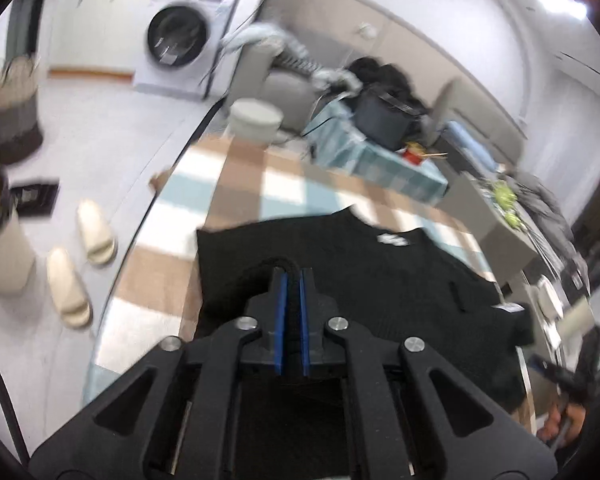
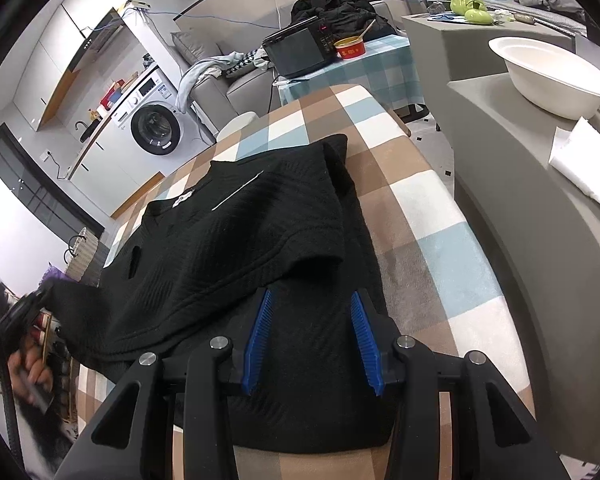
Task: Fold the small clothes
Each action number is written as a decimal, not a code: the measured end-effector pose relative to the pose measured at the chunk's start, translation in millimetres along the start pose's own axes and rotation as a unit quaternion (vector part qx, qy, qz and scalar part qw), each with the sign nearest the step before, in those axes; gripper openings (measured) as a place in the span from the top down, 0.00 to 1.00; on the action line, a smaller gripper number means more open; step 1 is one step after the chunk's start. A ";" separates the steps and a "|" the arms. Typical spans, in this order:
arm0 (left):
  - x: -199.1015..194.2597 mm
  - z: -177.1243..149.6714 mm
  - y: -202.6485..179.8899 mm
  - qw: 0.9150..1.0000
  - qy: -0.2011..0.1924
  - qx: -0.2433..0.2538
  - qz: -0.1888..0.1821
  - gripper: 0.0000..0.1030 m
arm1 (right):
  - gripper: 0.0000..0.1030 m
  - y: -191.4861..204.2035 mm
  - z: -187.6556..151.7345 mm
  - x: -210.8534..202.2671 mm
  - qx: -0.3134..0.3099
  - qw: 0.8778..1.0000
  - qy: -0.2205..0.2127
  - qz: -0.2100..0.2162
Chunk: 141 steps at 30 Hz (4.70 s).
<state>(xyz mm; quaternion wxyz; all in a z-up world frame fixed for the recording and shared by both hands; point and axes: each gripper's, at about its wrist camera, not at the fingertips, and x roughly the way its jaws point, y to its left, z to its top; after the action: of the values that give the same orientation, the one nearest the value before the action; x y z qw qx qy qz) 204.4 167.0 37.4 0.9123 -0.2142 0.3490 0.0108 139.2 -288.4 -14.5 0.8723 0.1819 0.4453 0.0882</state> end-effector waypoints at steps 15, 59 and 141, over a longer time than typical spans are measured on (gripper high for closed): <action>-36.1 -97.4 35.3 0.997 0.078 -0.004 -0.016 0.49 | 0.59 3.5 -11.3 -5.5 -0.033 0.999 0.022 -0.008; -23.6 -112.6 35.2 0.995 0.095 -0.037 -0.002 0.55 | 0.58 -3.9 19.7 16.9 0.008 0.999 0.012 0.039; 99.7 29.1 47.6 0.998 0.012 -0.013 0.068 0.94 | 0.53 3.7 132.1 112.4 -0.044 0.999 -0.016 -0.019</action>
<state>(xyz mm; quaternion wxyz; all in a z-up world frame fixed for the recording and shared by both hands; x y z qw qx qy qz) 290.1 208.8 -25.5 0.9023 -0.2023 0.3734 0.0744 312.2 -281.0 -25.8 0.8881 0.1362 0.4301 0.0880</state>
